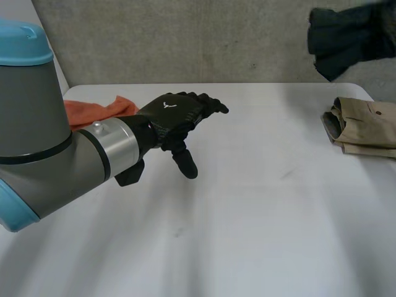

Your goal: Fold the laundry.

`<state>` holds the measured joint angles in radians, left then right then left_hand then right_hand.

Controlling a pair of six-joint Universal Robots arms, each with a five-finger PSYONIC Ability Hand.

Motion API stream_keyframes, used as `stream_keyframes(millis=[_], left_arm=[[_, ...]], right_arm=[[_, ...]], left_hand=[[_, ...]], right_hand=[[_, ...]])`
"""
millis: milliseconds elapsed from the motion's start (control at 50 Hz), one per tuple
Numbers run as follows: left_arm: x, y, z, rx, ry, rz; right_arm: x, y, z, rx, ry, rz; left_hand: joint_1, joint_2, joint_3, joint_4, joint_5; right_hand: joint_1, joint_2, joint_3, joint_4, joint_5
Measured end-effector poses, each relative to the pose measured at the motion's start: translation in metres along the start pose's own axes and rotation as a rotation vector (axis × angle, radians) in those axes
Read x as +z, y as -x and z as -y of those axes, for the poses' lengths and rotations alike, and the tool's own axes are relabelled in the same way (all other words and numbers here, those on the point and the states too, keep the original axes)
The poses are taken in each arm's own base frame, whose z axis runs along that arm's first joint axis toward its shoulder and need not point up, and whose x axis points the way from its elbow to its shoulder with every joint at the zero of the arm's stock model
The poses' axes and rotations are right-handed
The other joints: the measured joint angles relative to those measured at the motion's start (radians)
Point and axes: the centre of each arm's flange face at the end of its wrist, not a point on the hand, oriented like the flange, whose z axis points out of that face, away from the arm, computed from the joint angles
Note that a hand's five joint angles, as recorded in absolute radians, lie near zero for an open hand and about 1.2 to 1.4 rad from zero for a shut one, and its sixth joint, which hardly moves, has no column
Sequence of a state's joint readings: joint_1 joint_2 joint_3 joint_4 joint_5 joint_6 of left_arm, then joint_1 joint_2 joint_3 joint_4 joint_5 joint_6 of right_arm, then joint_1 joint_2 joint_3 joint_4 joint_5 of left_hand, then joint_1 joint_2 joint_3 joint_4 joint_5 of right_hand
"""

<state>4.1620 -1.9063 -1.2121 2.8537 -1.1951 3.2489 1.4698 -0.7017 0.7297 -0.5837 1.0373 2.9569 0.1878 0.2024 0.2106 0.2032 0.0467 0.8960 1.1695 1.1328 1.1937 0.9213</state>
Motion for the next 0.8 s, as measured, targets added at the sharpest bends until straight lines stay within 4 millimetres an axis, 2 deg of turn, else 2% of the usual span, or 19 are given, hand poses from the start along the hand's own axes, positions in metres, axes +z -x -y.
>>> stream_keyframes(millis=[20,60,120,160,180,260,280,300,380,500,680,700,720,740,760,800], left_arm=[[0.0,0.0,0.0,0.0,0.0,0.0],[0.001,0.0,-0.001,-0.001,0.001,0.0],[0.002,0.001,-0.003,-0.003,0.004,0.0],[0.003,0.001,-0.004,-0.003,0.006,-0.001],[0.004,0.0,-0.005,-0.004,0.007,-0.002],[0.005,0.0,-0.008,-0.007,0.014,-0.003],[0.005,0.0,-0.008,-0.007,0.014,-0.003],[0.006,0.0,-0.009,-0.008,0.017,-0.003],[0.007,0.001,-0.012,-0.01,0.022,-0.003],[0.008,0.001,-0.012,-0.009,0.021,-0.004],[0.009,0.001,-0.012,-0.009,0.018,-0.004],[0.009,0.001,-0.013,-0.01,0.019,-0.004],[0.009,0.001,-0.013,-0.01,0.019,-0.004],[0.01,0.001,-0.013,-0.01,0.02,-0.004],[0.01,0.001,-0.013,-0.011,0.021,-0.004],[0.01,0.001,-0.014,-0.011,0.022,-0.004]], right_arm=[[0.0,0.0,0.0,0.0,0.0,0.0],[-0.012,-0.007,-0.028,0.008,0.049,0.033],[-0.031,-0.016,-0.059,0.024,0.109,0.075],[-0.042,-0.021,-0.074,0.034,0.138,0.094],[-0.052,-0.026,-0.087,0.046,0.165,0.11],[-0.082,-0.042,-0.121,0.08,0.236,0.134],[-0.082,-0.042,-0.121,0.08,0.236,0.134],[-0.094,-0.049,-0.131,0.093,0.262,0.135],[-0.118,-0.067,-0.148,0.116,0.312,0.125],[-0.131,-0.078,-0.151,0.137,0.332,0.136],[-0.127,-0.079,-0.148,0.155,0.318,0.169],[-0.127,-0.078,-0.148,0.167,0.322,0.172],[-0.127,-0.078,-0.148,0.167,0.322,0.172],[-0.127,-0.076,-0.148,0.178,0.331,0.173],[-0.128,-0.076,-0.148,0.184,0.337,0.171],[-0.129,-0.076,-0.146,0.192,0.349,0.165]], left_hand=[[0.0,0.0,0.0,0.0,0.0],[0.0,0.0,0.0,0.0,0.0],[0.0,0.0,0.0,0.0,0.0],[0.0,0.0,0.0,0.0,0.0],[0.0,0.0,0.0,0.0,0.0],[0.0,0.0,0.0,0.0,0.0],[0.0,0.0,0.0,0.0,0.0],[0.0,0.0,0.0,0.0,0.0],[0.0,0.0,0.0,0.0,0.0],[0.0,0.0,0.0,0.0,0.0],[0.0,0.0,0.0,0.0,0.0],[0.0,0.0,0.0,0.0,0.0],[0.0,0.0,0.0,0.0,0.0],[0.0,0.0,0.0,0.0,0.0],[0.0,0.0,0.0,0.0,0.0],[0.0,0.0,0.0,0.0,0.0]], right_hand=[[0.0,0.0,0.0,0.0,0.0],[0.0,0.0,0.014,0.0,0.0],[0.0,0.0,0.015,0.0,0.0],[0.0,0.0,0.015,0.0,0.0],[0.0,0.0,0.015,0.0,0.0],[0.0,0.0,0.015,0.0,0.0],[0.0,0.0,0.015,0.0,0.0],[0.0,0.0,0.015,0.0,0.0],[0.0,0.0,0.015,0.0,0.0],[0.0,0.0,0.023,0.0,0.0],[0.0,-0.001,0.023,0.0,0.0],[-0.131,-0.195,-0.164,-0.203,-0.151],[-0.131,-0.195,-0.164,-0.203,-0.151],[-0.438,-0.549,-0.511,-0.528,-0.469],[-0.557,-0.69,-0.648,-0.684,-0.625],[-0.557,-0.69,-0.648,-0.684,-0.625]])
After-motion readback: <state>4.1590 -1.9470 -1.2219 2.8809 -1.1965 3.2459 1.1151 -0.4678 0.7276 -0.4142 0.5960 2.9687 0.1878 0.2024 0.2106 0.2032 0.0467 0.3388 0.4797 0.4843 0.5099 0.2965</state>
